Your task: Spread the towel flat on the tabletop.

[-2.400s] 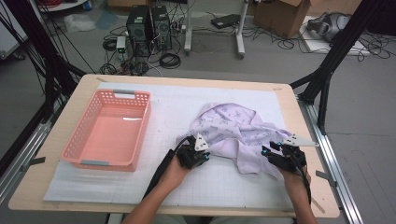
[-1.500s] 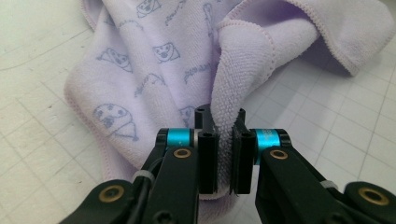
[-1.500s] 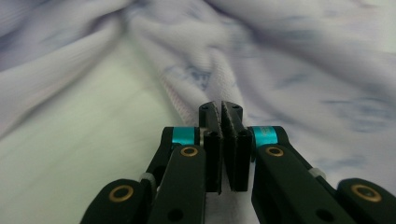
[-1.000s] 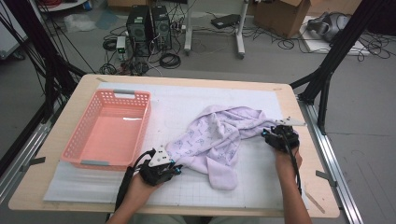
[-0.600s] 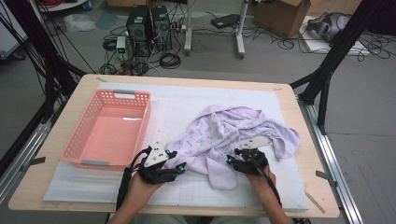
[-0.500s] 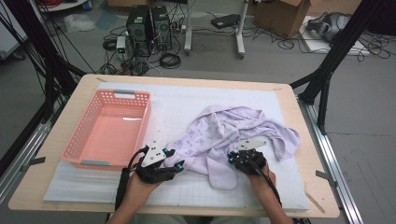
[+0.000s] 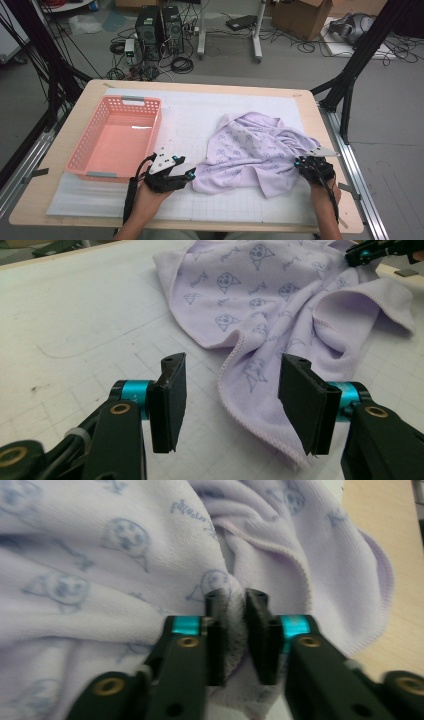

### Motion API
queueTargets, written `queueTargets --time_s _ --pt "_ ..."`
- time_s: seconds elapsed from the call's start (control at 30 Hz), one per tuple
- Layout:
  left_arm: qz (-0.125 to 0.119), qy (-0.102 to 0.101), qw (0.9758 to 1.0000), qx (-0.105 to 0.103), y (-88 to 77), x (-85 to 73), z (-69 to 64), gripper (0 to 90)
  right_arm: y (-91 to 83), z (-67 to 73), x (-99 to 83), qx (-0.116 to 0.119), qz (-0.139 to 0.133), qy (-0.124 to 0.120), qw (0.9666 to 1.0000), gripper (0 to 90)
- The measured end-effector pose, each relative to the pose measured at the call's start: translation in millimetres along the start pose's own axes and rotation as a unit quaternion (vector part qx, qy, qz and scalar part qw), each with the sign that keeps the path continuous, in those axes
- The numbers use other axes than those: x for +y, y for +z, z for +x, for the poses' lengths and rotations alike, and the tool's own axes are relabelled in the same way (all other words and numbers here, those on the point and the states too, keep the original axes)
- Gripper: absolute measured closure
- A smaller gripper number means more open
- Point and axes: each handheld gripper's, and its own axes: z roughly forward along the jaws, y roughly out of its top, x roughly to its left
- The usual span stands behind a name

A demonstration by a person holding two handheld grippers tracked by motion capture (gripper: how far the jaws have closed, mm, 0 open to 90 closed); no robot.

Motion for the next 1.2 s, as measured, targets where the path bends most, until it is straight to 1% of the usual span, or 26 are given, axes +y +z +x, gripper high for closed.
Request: queueTargets --time_s 0.03,0.1,0.17,0.23,0.27,0.3,0.33,0.37,0.47,0.5,0.53,0.57,0.63,0.73,0.83,0.9,0.97,1.0,1.03,1.07,1.13,1.17,1.2 --pt "0.005 -0.006 1.0000 -0.004 5.4 0.7 0.0 44.7 -1.5 0.6 0.4 0.004 -0.010 0.008 0.9999 64.5" --pt "0.026 -0.014 0.9995 -0.007 17.3 0.9 0.0 45.1 -8.0 2.5 2.9 0.015 -0.028 0.020 0.9993 60.8" --pt "0.048 -0.020 0.9986 -0.011 30.8 -1.0 0.1 45.0 -16.0 6.1 5.2 0.023 -0.048 0.025 0.9983 58.7" --pt "0.081 -0.029 0.9961 -0.020 43.7 -2.8 0.1 44.3 -22.9 11.7 5.7 0.034 -0.059 0.019 0.9975 57.6" --pt "0.096 -0.029 0.9946 -0.024 49.1 -4.2 -0.7 44.2 -25.6 14.9 5.3 0.038 -0.060 0.014 0.9974 57.6" --pt "0.108 -0.026 0.9935 -0.021 53.2 -5.7 -2.6 44.2 -27.7 17.9 4.4 0.042 -0.061 0.009 0.9972 57.4" --pt "0.103 -0.014 0.9945 -0.013 53.6 -6.2 -5.3 43.7 -29.1 20.8 3.4 0.046 -0.061 0.007 0.9971 57.4" --pt "0.106 -0.008 0.9943 -0.008 53.7 -6.2 -6.6 45.0 -30.5 23.0 2.1 0.050 -0.059 0.004 0.9970 57.3" --pt "0.100 -0.004 0.9950 0.001 51.5 -8.6 -8.7 46.2 -31.5 28.4 -3.2 0.060 -0.054 -0.005 0.9967 56.9" --pt "0.101 0.005 0.9948 0.012 50.7 -9.3 -11.5 47.9 -31.5 30.0 -5.5 0.063 -0.051 -0.004 0.9967 56.4" --pt "0.102 0.016 0.9944 0.022 49.6 -9.8 -14.7 51.9 -31.8 32.2 -8.0 0.068 -0.049 -0.004 0.9965 56.4" --pt "0.102 0.010 0.9945 0.023 48.1 -10.2 -16.2 57.7 -32.6 34.4 -10.5 0.072 -0.048 -0.010 0.9962 56.8" --pt "0.103 -0.010 0.9944 0.021 43.7 -11.7 -16.2 83.6 -36.1 39.4 -15.0 0.082 -0.048 -0.016 0.9954 59.1" --pt "0.102 -0.029 0.9940 0.029 35.3 -16.0 -18.5 85.7 -42.2 45.8 -21.8 0.098 -0.051 -0.022 0.9936 60.1" --pt "0.095 -0.050 0.9936 0.034 27.5 -20.8 -23.3 85.8 -44.1 55.1 -29.1 0.125 -0.046 -0.032 0.9906 59.9" --pt "0.087 -0.064 0.9936 0.032 23.6 -23.6 -28.0 85.8 -43.2 64.9 -31.5 0.148 -0.048 -0.042 0.9869 55.7" --pt "0.083 -0.072 0.9934 0.033 20.2 -25.2 -31.8 85.8 -43.3 77.1 -30.3 0.183 -0.059 -0.052 0.9800 53.7" --pt "0.082 -0.077 0.9932 0.033 18.7 -25.8 -33.0 85.8 -43.7 83.3 -29.1 0.194 -0.062 -0.057 0.9773 53.3" --pt "0.081 -0.080 0.9929 0.034 17.0 -26.5 -34.1 85.8 -42.5 89.1 -28.0 0.200 -0.059 -0.065 0.9758 53.5" --pt "0.080 -0.082 0.9928 0.036 16.0 -26.9 -34.7 85.8 -40.1 95.2 -27.8 0.194 -0.045 -0.078 0.9768 54.1" --pt "0.077 -0.086 0.9926 0.037 12.2 -27.6 -35.7 85.7 -35.9 99.5 -30.9 0.191 -0.030 -0.089 0.9771 59.8" --pt "0.075 -0.088 0.9926 0.037 9.8 -27.9 -35.9 85.7 -37.0 99.6 -32.9 0.187 -0.035 -0.091 0.9775 66.7" --pt "0.073 -0.091 0.9925 0.037 7.3 -28.4 -35.4 85.7 -38.7 97.5 -33.6 0.187 -0.033 -0.092 0.9775 77.9"
